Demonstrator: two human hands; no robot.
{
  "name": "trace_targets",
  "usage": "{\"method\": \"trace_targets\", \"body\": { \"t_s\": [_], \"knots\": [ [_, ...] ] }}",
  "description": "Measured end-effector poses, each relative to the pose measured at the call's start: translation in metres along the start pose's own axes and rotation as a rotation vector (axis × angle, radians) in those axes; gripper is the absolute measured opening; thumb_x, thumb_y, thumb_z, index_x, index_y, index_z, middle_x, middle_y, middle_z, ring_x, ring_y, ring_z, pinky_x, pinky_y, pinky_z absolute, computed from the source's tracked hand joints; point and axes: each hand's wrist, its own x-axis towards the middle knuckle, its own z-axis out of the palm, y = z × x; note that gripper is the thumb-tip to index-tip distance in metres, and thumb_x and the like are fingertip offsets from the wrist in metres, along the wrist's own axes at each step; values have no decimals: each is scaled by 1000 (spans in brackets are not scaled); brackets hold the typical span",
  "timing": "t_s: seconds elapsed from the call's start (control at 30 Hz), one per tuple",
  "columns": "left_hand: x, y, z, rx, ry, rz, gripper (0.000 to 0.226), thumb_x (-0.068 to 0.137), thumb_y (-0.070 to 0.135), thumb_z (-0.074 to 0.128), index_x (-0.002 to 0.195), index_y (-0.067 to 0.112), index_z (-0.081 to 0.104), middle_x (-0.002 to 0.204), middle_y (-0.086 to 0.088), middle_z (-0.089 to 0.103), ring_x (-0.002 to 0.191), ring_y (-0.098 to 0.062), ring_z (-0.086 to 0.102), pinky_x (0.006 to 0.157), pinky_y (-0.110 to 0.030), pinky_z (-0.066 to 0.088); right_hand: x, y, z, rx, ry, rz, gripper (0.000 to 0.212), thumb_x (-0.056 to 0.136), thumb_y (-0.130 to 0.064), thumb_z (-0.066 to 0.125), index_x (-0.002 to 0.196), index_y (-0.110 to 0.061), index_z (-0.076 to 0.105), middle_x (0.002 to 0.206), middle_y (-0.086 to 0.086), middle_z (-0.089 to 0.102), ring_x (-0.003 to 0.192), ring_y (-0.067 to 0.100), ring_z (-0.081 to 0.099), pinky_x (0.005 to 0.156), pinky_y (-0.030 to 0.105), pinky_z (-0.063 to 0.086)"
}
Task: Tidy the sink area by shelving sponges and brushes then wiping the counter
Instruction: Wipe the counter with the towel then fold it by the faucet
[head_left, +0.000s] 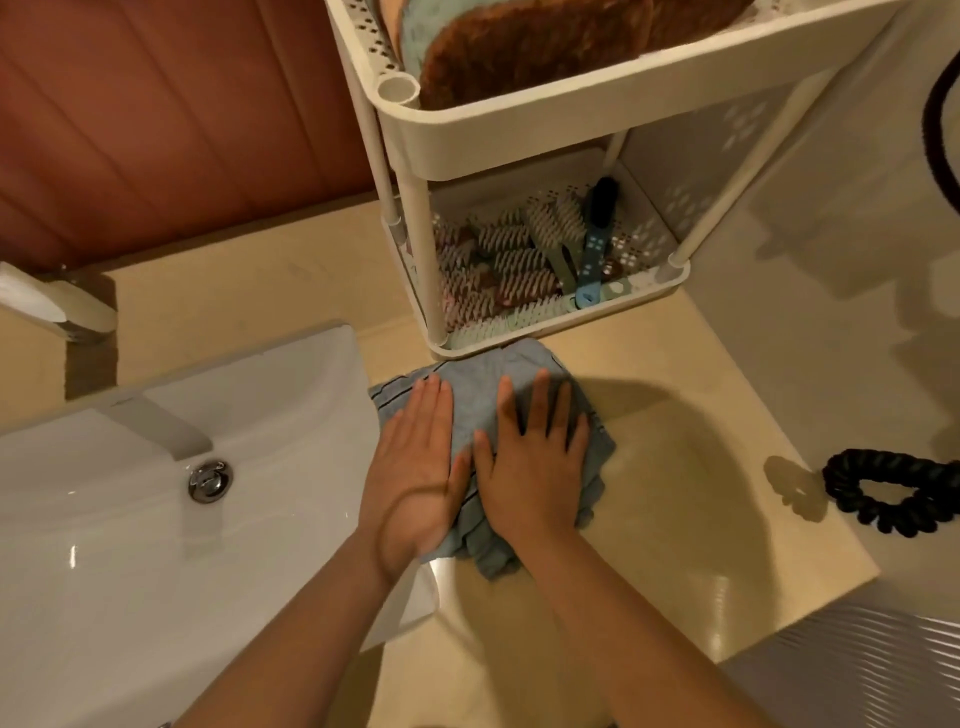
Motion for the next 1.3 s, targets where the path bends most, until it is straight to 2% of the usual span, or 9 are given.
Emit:
{"method": "trace_targets", "body": {
  "t_s": [0.27,0.43,0.5,0.6,0.83,1.03,1.1,1.2,1.3],
  "knots": [
    [5,0,2,2,37,18,66,95,45,15,148,5,12,154,-5,2,143,-14,-1,114,-24,-3,4,0,6,10,49,-1,60,87,-48,26,139,-21,41,146,21,38,133,41,36,104,57,32],
    [6,2,2,32,-1,-7,71,88,49,2,147,10,-6,151,2,-15,138,-9,-18,113,-23,-9,4,1,8,9,63,-9,61,87,-47,25,141,-21,38,145,22,38,134,41,34,105,57,29],
    [6,3,2,53,-6,-21,72,87,47,1,148,10,-5,156,-3,-10,137,-8,-18,113,-26,-7,3,0,8,3,63,-16,62,87,-47,24,142,-21,36,147,21,35,134,41,34,105,57,29],
    [4,5,2,60,-13,-25,72,87,46,2,148,8,-1,158,-9,-3,139,-10,-14,113,-27,-5,2,2,11,27,85,-26,61,88,-45,23,142,-20,37,148,20,35,135,40,34,104,57,31],
    [-11,17,-7,92,-130,-83,61,100,35,17,147,9,-11,157,-8,-16,144,-17,-16,114,-27,-11,-10,13,16,110,163,-119,55,91,-41,32,135,-14,48,140,23,45,129,39,43,103,51,36],
    [-41,29,-3,106,-205,-73,62,100,36,17,146,9,-14,156,-8,-20,143,-16,-19,112,-26,-14,-45,27,14,84,113,-127,53,91,-42,33,134,-14,49,137,24,48,127,39,46,101,51,39],
    [-54,33,2,111,-201,-71,63,99,40,13,147,9,-13,156,-9,-19,144,-17,-18,113,-27,-13,-59,32,13,74,105,-134,53,92,-41,33,134,-14,49,137,24,48,127,39,46,100,51,40],
    [-77,41,10,131,-175,-63,77,80,49,-11,146,9,-14,156,-8,-19,144,-17,-18,111,-27,-14,-81,38,12,45,69,-130,53,92,-41,33,135,-14,49,138,24,47,127,38,46,100,50,40],
    [-100,47,17,121,-149,-66,80,75,47,-14,146,10,-15,156,-6,-19,144,-16,-18,111,-28,-14,-104,41,9,34,26,-116,54,91,-41,32,135,-14,48,139,23,46,128,37,46,101,50,39]
  ]
}}
